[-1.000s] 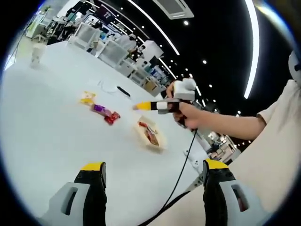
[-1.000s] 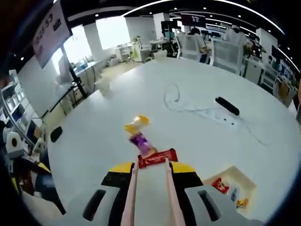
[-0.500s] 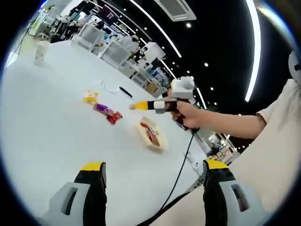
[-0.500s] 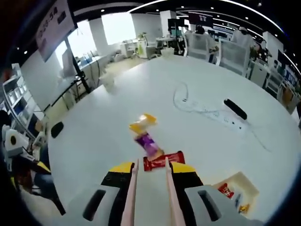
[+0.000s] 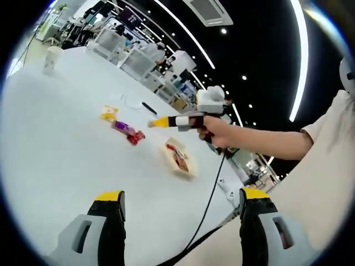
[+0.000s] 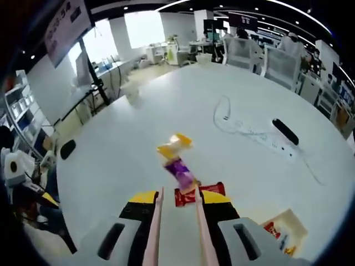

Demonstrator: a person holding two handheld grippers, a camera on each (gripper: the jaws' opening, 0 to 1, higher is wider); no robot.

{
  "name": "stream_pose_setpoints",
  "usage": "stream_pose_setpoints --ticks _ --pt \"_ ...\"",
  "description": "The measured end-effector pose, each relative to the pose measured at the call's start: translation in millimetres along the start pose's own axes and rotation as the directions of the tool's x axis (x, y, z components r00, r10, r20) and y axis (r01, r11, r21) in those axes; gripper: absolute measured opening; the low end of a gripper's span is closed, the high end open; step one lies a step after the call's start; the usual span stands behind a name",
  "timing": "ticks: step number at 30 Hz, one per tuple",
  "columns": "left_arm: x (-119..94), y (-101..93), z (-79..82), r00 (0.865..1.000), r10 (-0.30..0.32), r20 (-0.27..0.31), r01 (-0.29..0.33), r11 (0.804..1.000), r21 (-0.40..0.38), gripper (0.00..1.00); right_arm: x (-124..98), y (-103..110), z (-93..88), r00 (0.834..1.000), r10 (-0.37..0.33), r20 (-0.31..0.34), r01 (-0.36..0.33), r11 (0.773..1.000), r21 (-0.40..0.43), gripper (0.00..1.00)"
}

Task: Place the target food into the container with the food tongs after gripping and lifting it, then release it inside without dropping or visibly crushing the food.

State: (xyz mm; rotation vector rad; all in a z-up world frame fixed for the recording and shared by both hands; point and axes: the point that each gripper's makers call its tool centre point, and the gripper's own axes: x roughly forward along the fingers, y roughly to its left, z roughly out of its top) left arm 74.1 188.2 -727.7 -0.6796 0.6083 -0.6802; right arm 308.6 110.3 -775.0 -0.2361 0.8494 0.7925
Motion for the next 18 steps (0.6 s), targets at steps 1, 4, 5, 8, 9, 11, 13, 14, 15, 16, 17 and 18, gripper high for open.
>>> stream_pose_setpoints --ticks 1,4,5,8,9,11,13,14,15,16,17,18 --pt "-3 3.4 -0.4 1.000 0.008 0.004 -0.008 1.000 -0.004 0.85 4 2 1.0 1.000 0.003 -0.005 -0.003 1.000 -0.008 0.29" --pt "-7 5.5 -0.4 1.000 0.015 0.012 -0.015 1.000 -0.010 0.85 6 4 2.3 1.000 0.005 -0.009 -0.006 1.000 -0.014 0.29" --pt "-7 5.7 -0.5 1.000 0.016 0.012 -0.016 1.000 -0.011 0.84 7 4 2.2 1.000 0.006 -0.009 -0.006 1.000 -0.015 0.29" --pt "-10 7.4 -1.1 1.000 0.022 0.018 -0.022 1.000 -0.018 0.85 11 6 3.0 1.000 0.013 -0.015 -0.013 1.000 -0.022 0.29" --pt "-10 8.0 -1.7 1.000 0.024 0.019 -0.023 1.000 -0.021 0.85 11 6 2.6 1.000 0.014 -0.016 -0.014 1.000 -0.023 0.29" --pt "-11 8.9 -2.6 0.999 0.026 0.020 -0.026 0.999 -0.024 0.85 12 8 2.7 1.000 0.014 -0.018 -0.015 1.000 -0.025 0.29" --pt "-12 9.4 -2.8 0.999 0.027 0.022 -0.027 0.999 -0.027 0.85 13 8 2.7 1.000 0.016 -0.020 -0.017 0.999 -0.027 0.29" --pt "-12 9.6 -2.9 0.999 0.028 0.022 -0.027 0.999 -0.028 0.85 14 8 2.7 1.000 0.017 -0.020 -0.017 0.999 -0.028 0.29" --pt "-12 9.6 -2.9 0.999 0.029 0.023 -0.028 0.999 -0.029 0.85 14 9 2.7 1.000 0.016 -0.021 -0.017 0.999 -0.031 0.29" --pt "-12 9.7 -2.9 0.999 0.029 0.023 -0.028 0.999 -0.029 0.85 14 9 2.8 1.000 0.017 -0.021 -0.017 0.999 -0.031 0.29" --pt "-13 10.1 -3.1 0.999 0.029 0.023 -0.029 0.999 -0.030 0.85 15 8 2.5 1.000 0.018 -0.023 -0.018 0.999 -0.032 0.29" --pt "-13 10.3 -3.3 0.999 0.029 0.023 -0.028 0.999 -0.031 0.85 16 8 1.9 1.000 0.017 -0.024 -0.018 0.999 -0.035 0.29"
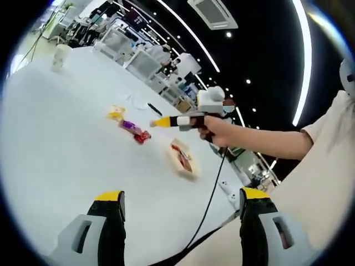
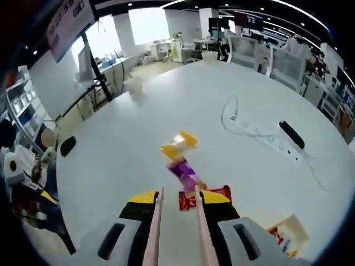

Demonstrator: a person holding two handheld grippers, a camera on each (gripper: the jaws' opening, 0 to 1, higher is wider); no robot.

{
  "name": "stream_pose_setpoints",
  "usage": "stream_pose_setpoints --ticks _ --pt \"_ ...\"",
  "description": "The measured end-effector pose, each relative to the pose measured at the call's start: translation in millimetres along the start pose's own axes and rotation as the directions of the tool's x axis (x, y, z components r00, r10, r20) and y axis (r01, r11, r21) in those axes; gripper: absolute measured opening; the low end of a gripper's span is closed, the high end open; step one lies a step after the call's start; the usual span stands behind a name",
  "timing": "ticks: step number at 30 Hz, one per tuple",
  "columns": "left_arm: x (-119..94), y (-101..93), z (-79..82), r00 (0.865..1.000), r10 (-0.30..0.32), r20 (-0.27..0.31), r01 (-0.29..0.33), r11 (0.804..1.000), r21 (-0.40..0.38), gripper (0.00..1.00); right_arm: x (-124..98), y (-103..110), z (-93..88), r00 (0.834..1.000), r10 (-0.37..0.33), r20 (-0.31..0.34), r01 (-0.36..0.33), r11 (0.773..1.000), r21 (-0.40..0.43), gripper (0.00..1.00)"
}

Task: Place the target food into the container with the food tongs after gripping and lifting it, then release it inside without dropping or visibly crushing the food.

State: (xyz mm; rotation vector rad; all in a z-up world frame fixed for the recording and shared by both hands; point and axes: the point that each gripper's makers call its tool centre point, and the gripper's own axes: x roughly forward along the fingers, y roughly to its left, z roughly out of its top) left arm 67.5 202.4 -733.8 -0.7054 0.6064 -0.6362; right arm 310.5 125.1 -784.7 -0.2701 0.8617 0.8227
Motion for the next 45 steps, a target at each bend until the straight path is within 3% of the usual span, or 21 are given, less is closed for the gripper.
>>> stream_pose_setpoints --ticks 25,45 --pt "1 0.8 0.3 1.000 0.004 -0.005 -0.004 1.000 -0.010 0.85 10 -4 0.6 1.000 0.001 -0.023 -0.001 1.000 -0.019 0.29" --pt "4 5.4 -5.9 1.000 0.013 -0.007 -0.013 0.999 -0.035 0.85 21 -4 -9.4 0.999 0.013 -0.047 -0.014 1.000 -0.025 0.29"
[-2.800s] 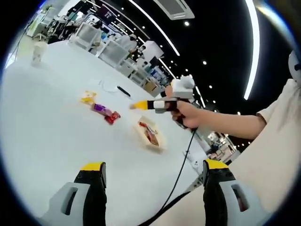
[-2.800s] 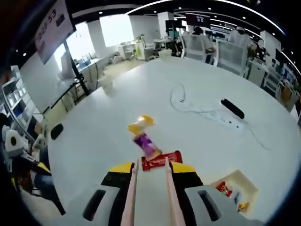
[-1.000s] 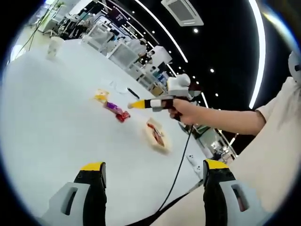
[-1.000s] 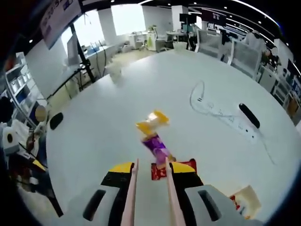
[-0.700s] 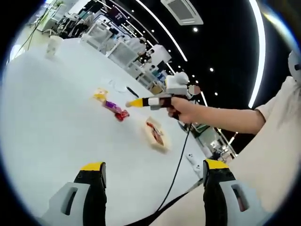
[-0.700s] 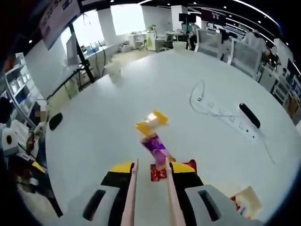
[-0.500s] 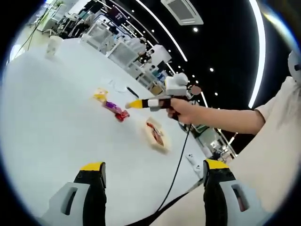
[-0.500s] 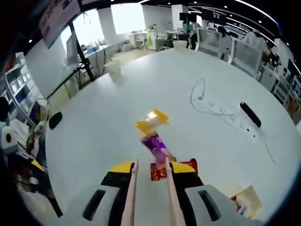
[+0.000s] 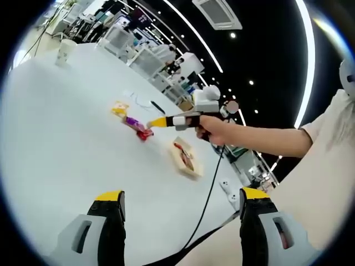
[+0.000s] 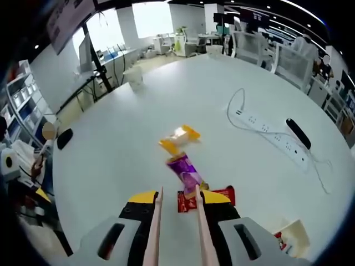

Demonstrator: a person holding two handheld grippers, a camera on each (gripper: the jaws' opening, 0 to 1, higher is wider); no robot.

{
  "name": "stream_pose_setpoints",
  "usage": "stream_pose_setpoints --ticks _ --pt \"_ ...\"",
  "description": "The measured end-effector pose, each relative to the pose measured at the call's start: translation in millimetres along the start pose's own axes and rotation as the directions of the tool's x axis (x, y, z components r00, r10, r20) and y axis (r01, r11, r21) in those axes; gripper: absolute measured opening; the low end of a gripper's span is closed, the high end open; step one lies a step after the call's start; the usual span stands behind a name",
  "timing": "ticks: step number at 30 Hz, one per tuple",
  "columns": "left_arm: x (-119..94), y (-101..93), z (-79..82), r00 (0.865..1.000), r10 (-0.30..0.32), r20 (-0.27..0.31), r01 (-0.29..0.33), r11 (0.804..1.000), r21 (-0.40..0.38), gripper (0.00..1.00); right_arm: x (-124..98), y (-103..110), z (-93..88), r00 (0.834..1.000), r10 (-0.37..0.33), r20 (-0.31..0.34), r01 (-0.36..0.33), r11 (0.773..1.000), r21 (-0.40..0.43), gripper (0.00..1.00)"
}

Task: Place the target food into the container with the food tongs after gripping and lifting it, then release it inside without dropping or visibly crushing the food.

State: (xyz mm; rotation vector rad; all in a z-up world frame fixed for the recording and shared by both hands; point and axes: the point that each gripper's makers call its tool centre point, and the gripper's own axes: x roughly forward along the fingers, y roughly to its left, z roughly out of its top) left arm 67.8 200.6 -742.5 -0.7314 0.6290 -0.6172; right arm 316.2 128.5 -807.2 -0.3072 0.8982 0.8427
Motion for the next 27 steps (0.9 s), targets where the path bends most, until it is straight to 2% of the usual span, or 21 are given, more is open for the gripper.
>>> stream_pose_setpoints --ticks 17,27 --pt "1 1.9 0.1 1.000 0.004 0.008 -0.004 1.000 -0.008 0.85 4 -2 -4.9 1.000 -0.003 -0.020 0.003 1.000 -0.013 0.29" --pt "-2 2.4 -2.0 1.000 0.012 0.016 -0.011 1.000 -0.015 0.85 15 -3 -2.6 0.999 -0.002 -0.037 0.001 0.999 -0.040 0.29"
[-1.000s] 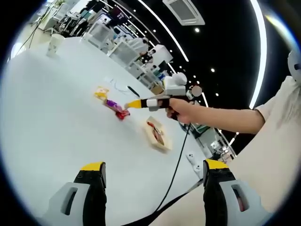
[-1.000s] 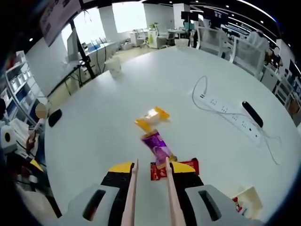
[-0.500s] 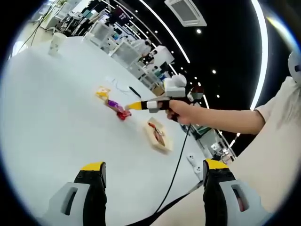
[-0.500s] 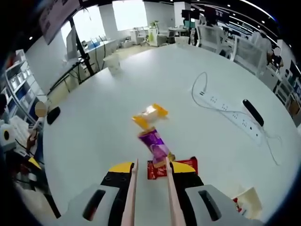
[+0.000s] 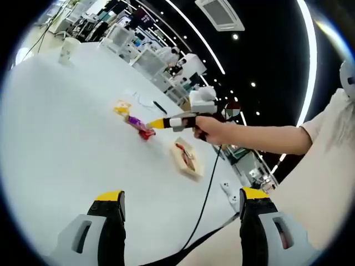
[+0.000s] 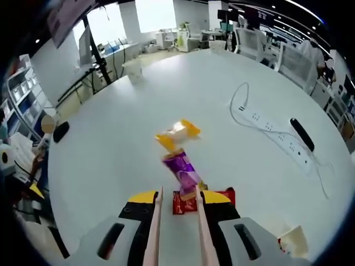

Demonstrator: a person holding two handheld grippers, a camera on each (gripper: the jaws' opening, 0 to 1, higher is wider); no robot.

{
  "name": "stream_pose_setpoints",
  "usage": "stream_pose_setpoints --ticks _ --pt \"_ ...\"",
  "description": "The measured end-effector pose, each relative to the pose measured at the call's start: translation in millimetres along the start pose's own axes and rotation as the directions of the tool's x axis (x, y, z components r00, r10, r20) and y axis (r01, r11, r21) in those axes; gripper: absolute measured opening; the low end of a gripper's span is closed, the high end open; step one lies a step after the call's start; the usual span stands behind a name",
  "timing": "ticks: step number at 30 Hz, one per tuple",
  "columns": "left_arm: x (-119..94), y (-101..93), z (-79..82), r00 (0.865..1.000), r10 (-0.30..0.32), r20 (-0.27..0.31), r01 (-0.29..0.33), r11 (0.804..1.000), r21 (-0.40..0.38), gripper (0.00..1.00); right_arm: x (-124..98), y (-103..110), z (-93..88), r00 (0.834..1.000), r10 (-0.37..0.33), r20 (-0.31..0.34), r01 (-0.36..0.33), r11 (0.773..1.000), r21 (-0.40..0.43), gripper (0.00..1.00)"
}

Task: Place the target food into the container with the food tongs after gripping and lifting it, then release it inside without dropping or visibly crushing the food.

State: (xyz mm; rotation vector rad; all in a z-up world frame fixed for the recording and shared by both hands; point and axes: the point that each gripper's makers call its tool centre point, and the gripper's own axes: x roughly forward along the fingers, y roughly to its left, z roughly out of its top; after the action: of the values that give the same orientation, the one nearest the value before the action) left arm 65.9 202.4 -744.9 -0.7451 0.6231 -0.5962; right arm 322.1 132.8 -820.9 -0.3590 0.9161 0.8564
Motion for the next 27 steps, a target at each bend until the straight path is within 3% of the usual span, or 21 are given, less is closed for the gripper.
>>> stream_pose_setpoints --ticks 27 --pt "-8 3.0 -0.6 1.000 0.024 0.014 -0.024 1.000 -0.005 0.85 14 3 -3.1 0.999 0.005 -0.035 -0.006 1.000 -0.029 0.29"
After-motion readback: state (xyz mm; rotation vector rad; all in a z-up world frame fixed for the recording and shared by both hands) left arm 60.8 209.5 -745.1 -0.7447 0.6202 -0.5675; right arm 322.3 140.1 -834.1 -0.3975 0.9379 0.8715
